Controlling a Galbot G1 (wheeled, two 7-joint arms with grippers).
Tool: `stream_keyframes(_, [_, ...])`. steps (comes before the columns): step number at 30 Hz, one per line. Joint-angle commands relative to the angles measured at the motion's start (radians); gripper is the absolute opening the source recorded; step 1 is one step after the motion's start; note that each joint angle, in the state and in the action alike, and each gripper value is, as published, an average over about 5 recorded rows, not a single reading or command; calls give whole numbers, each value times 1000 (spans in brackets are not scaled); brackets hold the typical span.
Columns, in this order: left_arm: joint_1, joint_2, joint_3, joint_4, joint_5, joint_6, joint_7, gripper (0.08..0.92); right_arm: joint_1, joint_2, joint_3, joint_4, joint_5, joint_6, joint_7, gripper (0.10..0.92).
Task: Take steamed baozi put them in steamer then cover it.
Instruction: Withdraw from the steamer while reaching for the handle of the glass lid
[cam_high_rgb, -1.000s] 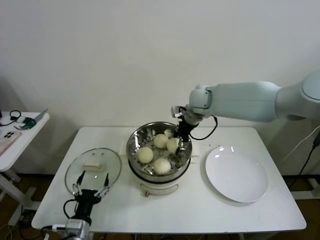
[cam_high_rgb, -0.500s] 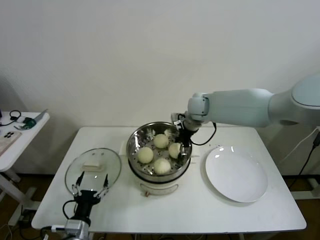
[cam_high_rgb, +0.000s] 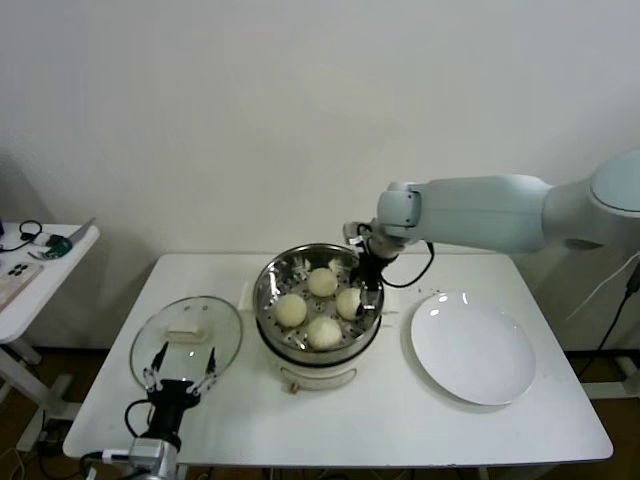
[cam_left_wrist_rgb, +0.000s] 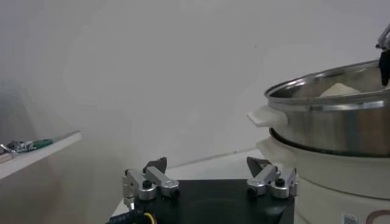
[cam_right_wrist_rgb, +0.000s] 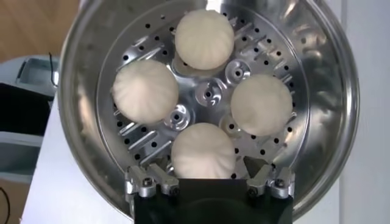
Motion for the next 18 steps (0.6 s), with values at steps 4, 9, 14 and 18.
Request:
stream_keyframes(4, [-5,0,-13,3,1,-2,2,823,31,-162,141,47,-64,75,-66,823])
stream_keyframes(9, [-9,6,-19,0,9,-7,3,823,-77,-273,308,75,-123,183,175,823])
stream_keyframes(14, [-5,20,-16,-8,60,-27,3,823,-236,-386,483,128,-165,285,396,823])
stream_keyframes(18, [-6,18,-15,-14,89,-27,0,823,-427,-484,730,170,-202,359,523,823])
